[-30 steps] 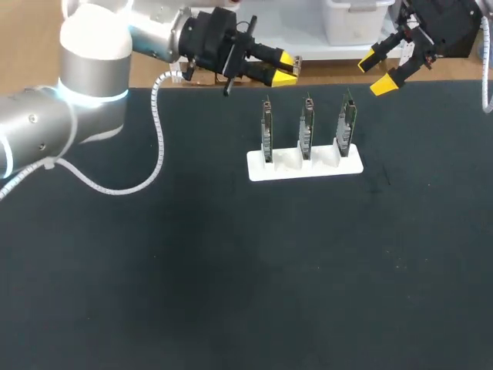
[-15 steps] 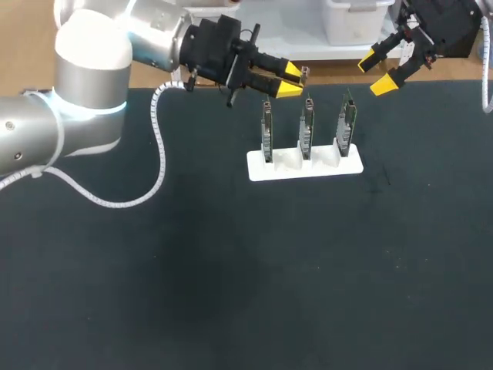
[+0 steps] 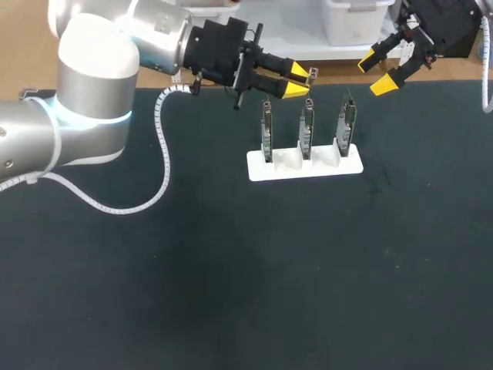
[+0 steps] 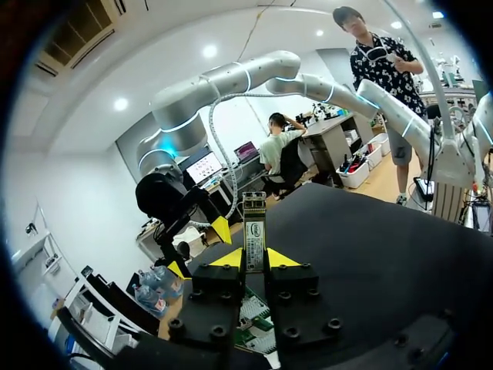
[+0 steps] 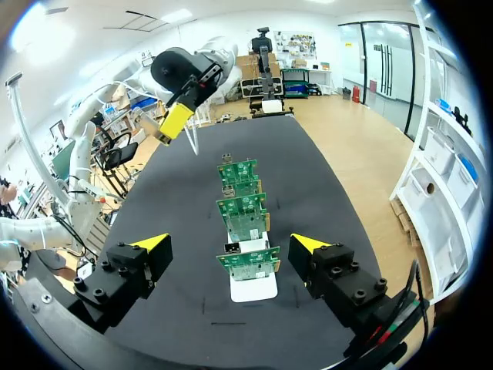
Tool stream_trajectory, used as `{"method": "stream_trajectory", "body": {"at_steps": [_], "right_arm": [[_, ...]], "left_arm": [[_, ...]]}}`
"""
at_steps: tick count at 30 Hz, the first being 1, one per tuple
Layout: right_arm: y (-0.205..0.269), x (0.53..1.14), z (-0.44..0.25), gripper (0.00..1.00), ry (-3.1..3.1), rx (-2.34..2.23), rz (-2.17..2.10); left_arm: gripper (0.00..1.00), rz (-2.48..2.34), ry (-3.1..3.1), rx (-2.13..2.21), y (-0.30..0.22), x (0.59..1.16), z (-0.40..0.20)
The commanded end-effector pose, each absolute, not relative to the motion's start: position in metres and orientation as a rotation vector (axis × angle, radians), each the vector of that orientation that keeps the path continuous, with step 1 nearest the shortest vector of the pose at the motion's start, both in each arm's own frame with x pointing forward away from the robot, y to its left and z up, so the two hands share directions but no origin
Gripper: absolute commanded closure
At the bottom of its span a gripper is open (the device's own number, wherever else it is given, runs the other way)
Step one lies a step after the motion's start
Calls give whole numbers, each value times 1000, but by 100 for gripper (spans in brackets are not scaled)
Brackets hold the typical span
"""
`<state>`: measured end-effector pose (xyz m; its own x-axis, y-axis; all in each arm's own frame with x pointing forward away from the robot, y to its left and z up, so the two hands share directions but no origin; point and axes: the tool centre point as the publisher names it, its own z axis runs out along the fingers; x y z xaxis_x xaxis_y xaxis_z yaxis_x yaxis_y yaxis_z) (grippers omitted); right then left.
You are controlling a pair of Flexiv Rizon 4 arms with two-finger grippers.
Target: Pick up the optical module with the left hand, and insert it into the network port with the right hand.
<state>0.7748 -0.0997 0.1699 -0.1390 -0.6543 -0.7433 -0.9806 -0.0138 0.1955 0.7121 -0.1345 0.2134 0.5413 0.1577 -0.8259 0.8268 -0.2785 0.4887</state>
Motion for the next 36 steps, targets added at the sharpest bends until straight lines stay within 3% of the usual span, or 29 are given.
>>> {"method": "stream_trajectory", "body": {"at_steps": [1, 20, 36], "right_arm": [[-100, 772, 170, 0, 1829, -1692, 981], [-100, 772, 170, 0, 1829, -1692, 981], [-100, 772, 170, 0, 1829, -1692, 981]], "left_arm": [[100, -814, 824, 1755, -134, 711, 213], [100, -641, 1031, 1570, -109, 701, 212], [100, -746, 1006, 1333, -111, 735, 227]]}}
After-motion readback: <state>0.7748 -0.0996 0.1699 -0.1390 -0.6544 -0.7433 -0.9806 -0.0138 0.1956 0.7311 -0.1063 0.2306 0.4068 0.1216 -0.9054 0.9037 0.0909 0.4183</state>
